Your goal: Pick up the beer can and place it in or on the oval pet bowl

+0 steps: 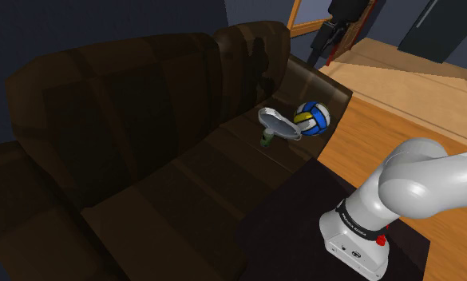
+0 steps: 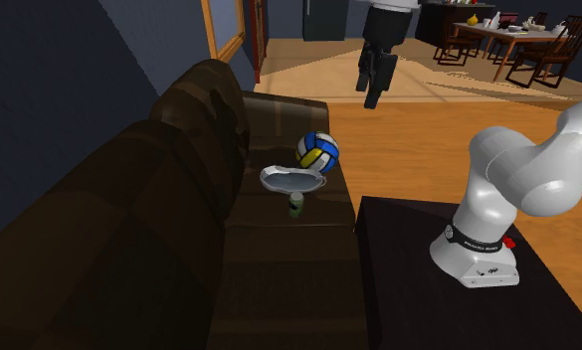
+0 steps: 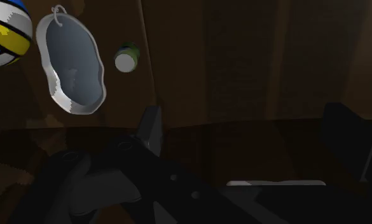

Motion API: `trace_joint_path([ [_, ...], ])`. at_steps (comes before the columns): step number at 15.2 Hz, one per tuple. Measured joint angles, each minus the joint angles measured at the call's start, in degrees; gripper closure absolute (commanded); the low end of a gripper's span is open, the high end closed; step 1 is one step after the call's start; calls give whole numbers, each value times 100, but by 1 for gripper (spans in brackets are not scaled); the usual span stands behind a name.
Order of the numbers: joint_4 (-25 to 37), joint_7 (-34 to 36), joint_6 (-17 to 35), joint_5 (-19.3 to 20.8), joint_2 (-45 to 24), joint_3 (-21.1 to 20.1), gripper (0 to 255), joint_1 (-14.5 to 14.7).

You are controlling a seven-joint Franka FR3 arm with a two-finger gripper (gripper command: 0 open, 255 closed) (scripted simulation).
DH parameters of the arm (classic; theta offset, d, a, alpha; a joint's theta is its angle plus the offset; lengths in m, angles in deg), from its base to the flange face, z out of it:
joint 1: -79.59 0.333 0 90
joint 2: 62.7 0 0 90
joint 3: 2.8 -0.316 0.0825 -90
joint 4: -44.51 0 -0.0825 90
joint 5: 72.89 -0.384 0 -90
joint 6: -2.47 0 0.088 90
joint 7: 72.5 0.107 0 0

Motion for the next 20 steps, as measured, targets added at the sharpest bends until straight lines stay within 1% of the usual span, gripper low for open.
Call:
trace_joint_path([
  [2, -64, -28, 81, 21, -22, 27, 0, -8],
  [4, -246, -93, 349, 78, -119, 92, 0, -27],
  [8, -772, -228, 1090, 215, -356, 244, 0, -78],
  [13, -1278, -462, 2091, 414, -868, 515, 0, -174],
  [20, -1533, -784, 3485, 603, -2017, 892, 0, -272],
])
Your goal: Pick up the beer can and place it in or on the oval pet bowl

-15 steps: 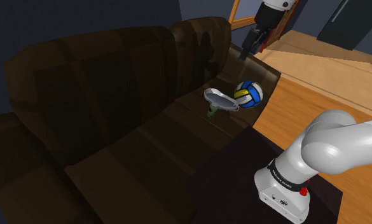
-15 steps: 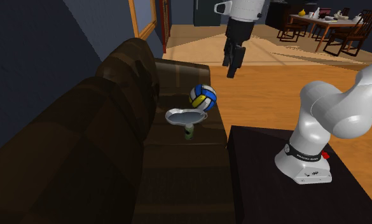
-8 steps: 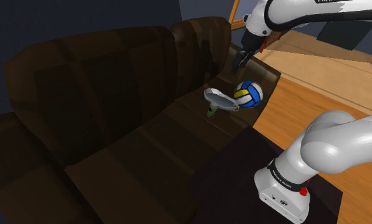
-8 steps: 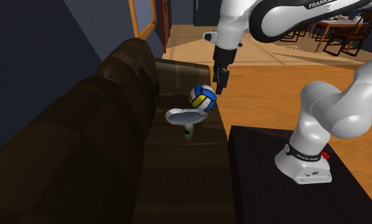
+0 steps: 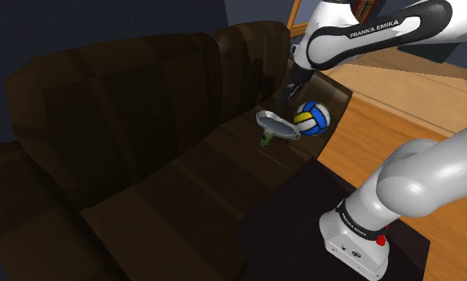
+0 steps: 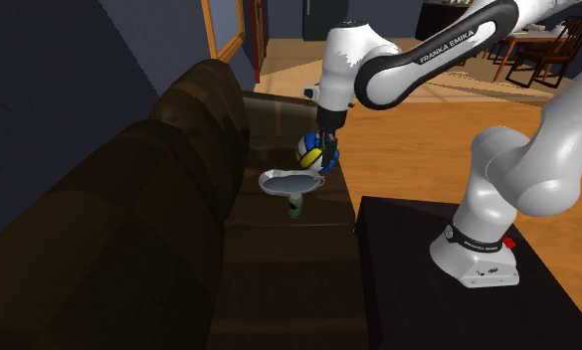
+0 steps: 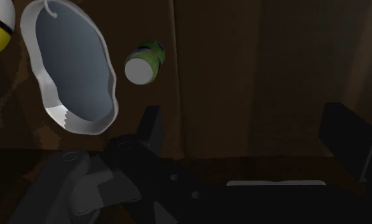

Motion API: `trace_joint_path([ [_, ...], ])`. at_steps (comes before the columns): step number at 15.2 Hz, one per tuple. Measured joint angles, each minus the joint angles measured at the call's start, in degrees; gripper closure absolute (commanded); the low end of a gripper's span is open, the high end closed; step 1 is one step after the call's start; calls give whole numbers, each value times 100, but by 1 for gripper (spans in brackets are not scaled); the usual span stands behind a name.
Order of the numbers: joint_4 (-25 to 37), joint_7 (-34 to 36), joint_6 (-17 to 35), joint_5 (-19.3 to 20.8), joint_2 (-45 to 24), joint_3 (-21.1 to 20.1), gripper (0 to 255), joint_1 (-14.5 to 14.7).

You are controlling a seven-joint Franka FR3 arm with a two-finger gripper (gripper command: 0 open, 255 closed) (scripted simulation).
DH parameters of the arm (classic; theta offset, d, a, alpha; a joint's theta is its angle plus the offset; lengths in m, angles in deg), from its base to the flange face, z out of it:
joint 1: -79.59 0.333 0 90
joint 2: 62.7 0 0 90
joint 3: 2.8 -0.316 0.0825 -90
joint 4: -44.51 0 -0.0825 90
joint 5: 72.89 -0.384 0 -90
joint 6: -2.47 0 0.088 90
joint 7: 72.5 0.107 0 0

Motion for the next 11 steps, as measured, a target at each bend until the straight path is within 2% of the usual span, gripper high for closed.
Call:
trace_joint_path([
  [5, 19, -250, 994, 0, -1020, 241, 0, -28],
  [11, 325, -744, 2074, -310, -2426, 456, 0, -77],
])
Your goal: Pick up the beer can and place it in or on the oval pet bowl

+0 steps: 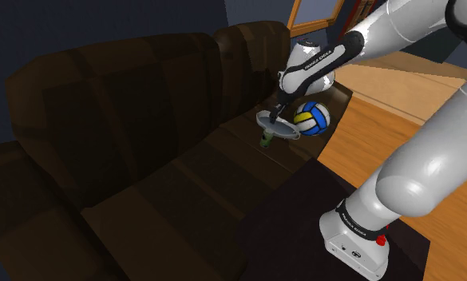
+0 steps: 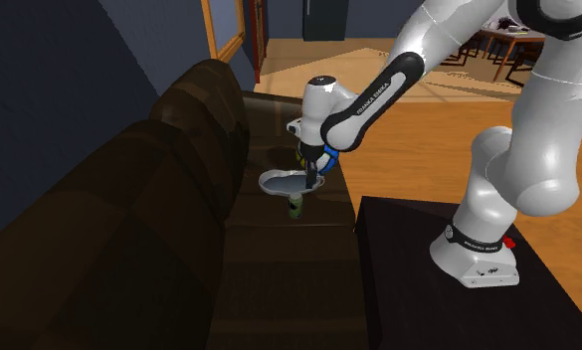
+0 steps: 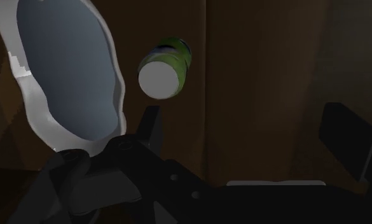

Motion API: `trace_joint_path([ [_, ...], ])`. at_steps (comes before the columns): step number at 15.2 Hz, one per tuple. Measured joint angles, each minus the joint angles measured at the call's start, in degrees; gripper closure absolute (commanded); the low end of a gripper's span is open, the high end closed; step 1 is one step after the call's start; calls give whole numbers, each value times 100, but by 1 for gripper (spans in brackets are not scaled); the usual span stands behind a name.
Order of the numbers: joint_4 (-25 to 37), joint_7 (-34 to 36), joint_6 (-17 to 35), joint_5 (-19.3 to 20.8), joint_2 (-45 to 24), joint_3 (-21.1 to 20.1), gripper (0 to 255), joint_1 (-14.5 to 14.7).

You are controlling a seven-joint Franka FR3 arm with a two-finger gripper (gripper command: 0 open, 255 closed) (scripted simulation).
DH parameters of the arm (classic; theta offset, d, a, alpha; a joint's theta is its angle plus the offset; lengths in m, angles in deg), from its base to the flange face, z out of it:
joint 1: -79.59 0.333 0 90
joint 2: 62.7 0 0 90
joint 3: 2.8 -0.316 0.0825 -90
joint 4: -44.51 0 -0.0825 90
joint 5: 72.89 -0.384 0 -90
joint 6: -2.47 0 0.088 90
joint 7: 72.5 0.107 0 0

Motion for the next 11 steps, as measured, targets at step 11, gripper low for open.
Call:
trace_joint_path([
  [11, 1332, -993, 1186, -895, -2561, -374, 0, -648],
])
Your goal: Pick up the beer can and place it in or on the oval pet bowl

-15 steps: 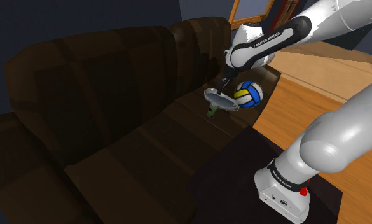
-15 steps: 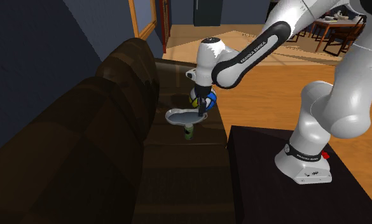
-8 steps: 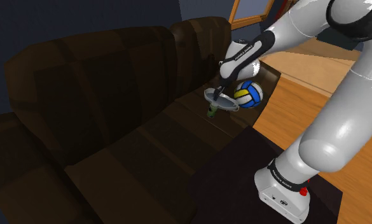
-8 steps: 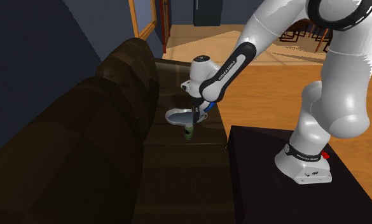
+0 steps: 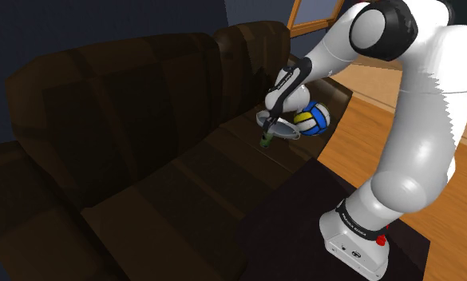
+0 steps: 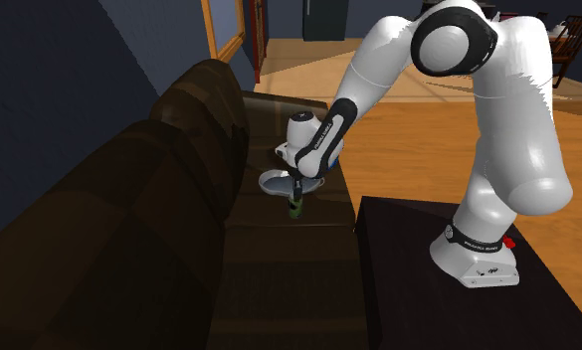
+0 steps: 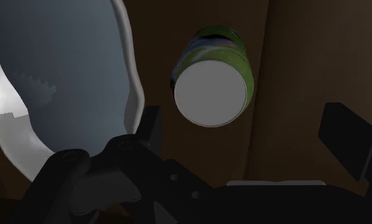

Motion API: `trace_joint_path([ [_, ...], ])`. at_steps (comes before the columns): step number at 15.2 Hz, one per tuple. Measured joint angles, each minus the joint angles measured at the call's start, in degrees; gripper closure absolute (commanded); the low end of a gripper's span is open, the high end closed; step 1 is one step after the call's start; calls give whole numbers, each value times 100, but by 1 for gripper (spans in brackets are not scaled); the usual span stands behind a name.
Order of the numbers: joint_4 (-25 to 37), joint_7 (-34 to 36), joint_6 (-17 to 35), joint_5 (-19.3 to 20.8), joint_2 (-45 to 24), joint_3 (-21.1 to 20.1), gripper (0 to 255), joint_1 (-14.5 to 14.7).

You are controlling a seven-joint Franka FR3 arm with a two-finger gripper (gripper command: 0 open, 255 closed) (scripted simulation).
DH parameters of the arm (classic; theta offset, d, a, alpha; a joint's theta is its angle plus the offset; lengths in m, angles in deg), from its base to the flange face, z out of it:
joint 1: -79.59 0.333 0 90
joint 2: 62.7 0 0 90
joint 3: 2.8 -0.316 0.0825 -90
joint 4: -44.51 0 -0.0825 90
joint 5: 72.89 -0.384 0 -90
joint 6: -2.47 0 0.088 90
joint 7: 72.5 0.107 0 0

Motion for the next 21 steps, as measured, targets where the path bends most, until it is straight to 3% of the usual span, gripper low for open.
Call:
trace_joint_path([
  [8, 324, -129, 456, -149, -772, -223, 0, -250],
  [14, 361, -134, 488, -160, -838, -242, 0, -268],
  [15, 361, -134, 488, -160, -838, -242, 255, -268],
  [21, 361, -134, 487, -160, -838, -242, 255, -268],
])
